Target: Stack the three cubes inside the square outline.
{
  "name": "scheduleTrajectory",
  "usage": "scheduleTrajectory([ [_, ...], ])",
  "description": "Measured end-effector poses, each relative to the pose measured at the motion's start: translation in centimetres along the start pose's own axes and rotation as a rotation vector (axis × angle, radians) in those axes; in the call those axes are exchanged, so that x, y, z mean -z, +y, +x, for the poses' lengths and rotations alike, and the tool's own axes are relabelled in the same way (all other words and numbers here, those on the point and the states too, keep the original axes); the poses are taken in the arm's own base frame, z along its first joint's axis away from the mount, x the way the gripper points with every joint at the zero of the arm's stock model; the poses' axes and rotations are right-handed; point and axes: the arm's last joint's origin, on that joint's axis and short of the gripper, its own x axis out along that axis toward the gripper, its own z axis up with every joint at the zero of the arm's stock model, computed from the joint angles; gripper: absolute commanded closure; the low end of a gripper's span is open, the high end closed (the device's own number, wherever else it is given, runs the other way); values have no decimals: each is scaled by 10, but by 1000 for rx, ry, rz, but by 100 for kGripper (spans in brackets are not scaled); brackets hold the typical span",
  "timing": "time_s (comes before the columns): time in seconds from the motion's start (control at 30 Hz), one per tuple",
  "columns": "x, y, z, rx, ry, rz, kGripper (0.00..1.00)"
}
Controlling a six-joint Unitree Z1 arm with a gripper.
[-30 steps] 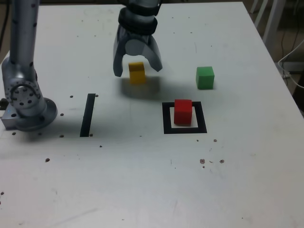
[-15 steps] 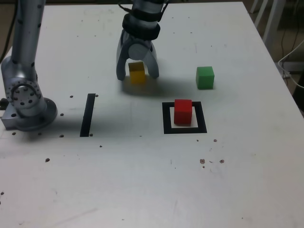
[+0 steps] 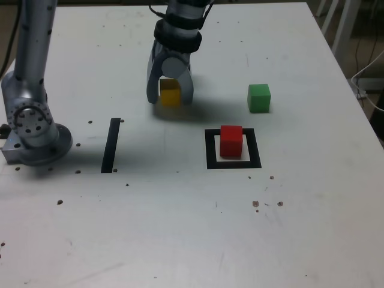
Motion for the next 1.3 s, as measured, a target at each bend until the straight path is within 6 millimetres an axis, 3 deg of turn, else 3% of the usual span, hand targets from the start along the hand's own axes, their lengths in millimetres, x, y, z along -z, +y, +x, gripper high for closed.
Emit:
scheduleTrajectory([
  [0.37, 7, -11, -10, -24, -30, 20, 71],
  [0.57, 5, -40, -29, -63, -62, 71, 71],
  [0.93, -6, -112, -68, -124, -111, 165, 71],
  [1.3, -8, -147, -87, -138, -125, 203, 71],
])
